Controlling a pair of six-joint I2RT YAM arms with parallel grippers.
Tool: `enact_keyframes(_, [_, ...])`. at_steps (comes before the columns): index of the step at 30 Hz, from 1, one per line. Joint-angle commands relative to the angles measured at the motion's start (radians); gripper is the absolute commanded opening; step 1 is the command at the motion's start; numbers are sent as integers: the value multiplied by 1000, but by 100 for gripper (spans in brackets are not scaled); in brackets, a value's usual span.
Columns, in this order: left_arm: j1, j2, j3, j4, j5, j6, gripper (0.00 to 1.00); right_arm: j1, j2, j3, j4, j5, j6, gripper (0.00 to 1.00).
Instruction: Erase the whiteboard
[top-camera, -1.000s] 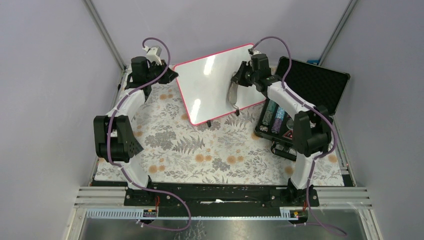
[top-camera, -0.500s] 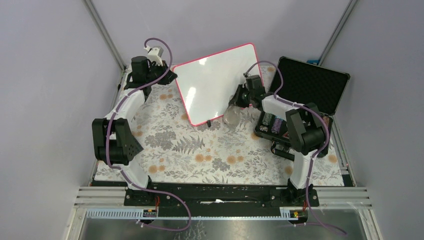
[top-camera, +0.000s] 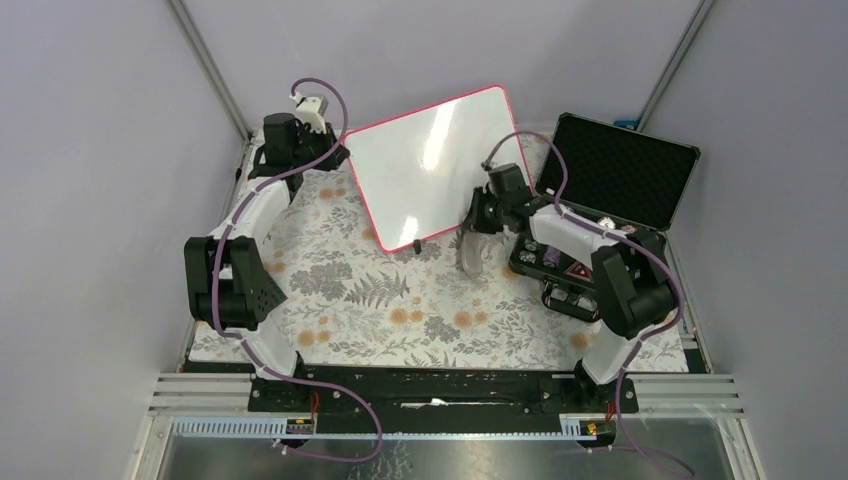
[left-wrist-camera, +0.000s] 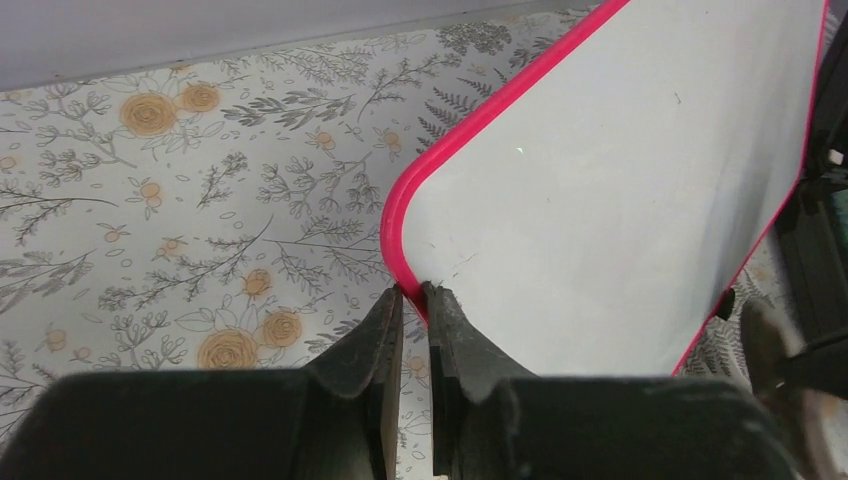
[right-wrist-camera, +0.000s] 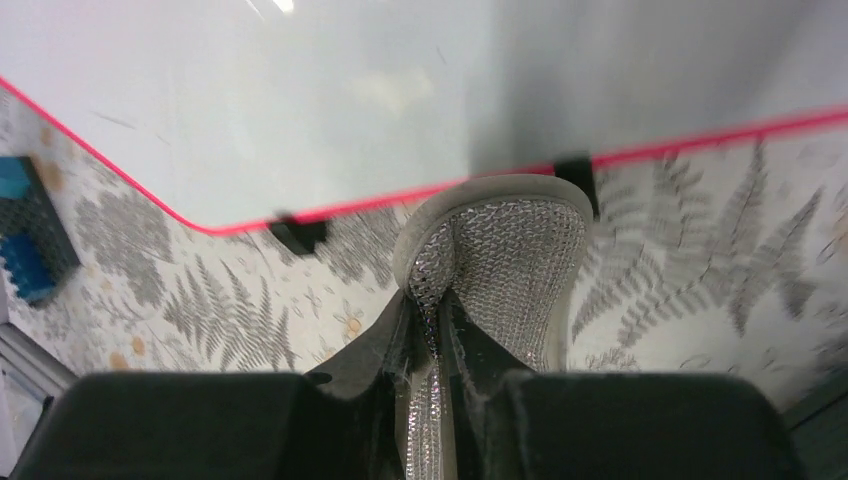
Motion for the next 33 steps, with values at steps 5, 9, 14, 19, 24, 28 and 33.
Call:
enact_keyframes(5, [23,-25,20,-3,-147,74,0,-51,27,330,-63,139,-69,0])
enact_keyframes(9, [23,-46,11,11,-128,74,0,-82,172,564,-142,159,-92,0])
enact_keyframes(14, [-4,-67,-8,35,-82,74,0,-91,328,824,-220,200,-129,0])
enact_keyframes(19, [-20,-70,-3,33,-88,74,0,-69,394,875,-251,117,-102,0])
enact_keyframes(24, [-19,-76,6,29,-103,24,2,-9,313,605,-122,103,-73,0])
enact_keyframes(28, [-19,-93,5,32,-126,8,3,30,243,421,-60,84,-49,0])
enact_keyframes(33, [-19,-122,-11,34,-168,-1,5,82,109,202,-2,59,-28,0])
